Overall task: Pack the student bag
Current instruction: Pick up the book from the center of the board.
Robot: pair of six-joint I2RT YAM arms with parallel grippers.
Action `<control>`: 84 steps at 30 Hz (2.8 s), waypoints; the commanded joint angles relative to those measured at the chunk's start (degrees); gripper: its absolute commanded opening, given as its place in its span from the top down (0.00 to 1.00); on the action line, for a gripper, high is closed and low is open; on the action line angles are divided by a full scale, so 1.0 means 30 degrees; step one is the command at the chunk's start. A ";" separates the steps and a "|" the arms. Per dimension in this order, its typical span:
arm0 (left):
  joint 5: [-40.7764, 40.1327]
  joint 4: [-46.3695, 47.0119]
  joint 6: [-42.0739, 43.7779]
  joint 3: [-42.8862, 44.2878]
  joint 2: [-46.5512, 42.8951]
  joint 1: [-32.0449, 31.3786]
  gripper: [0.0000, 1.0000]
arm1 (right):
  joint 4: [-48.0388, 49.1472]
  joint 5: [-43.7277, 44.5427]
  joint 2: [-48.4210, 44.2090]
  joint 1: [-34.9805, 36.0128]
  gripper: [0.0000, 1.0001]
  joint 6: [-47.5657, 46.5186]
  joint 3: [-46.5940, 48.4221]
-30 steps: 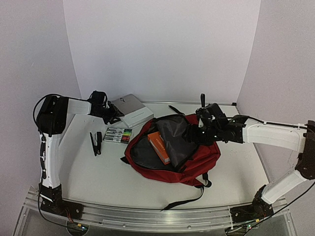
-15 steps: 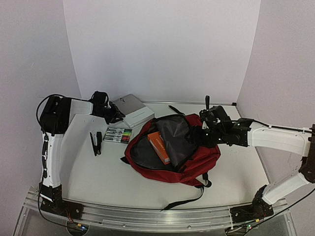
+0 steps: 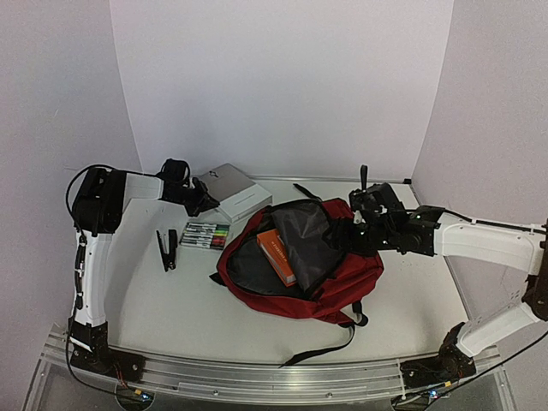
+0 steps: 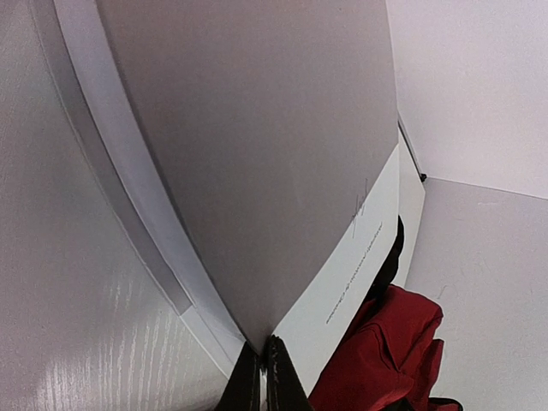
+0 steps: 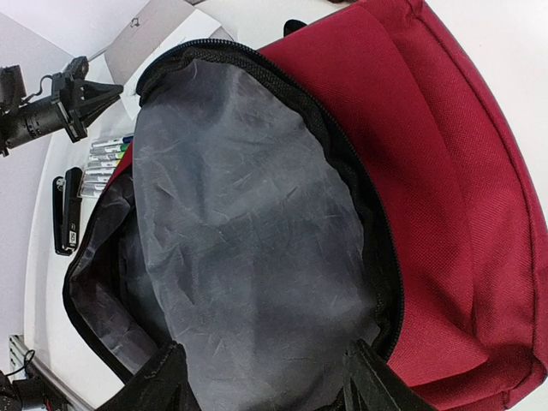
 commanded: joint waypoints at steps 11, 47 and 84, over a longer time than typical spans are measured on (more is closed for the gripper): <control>-0.2268 -0.0002 0.1378 -0.1979 -0.6593 0.0212 1.00 | 0.0445 0.0131 -0.0776 0.0099 0.39 0.0191 -0.0151; 0.7470 -0.2074 0.3668 -1.5512 -2.4077 0.0214 1.00 | 0.5303 -0.6251 0.0531 0.1172 0.22 0.0954 0.1625; 0.9300 0.0883 0.3267 -1.4645 -2.3421 -0.5000 0.92 | 1.9102 -1.2295 0.0217 0.0875 0.64 0.7356 -0.2109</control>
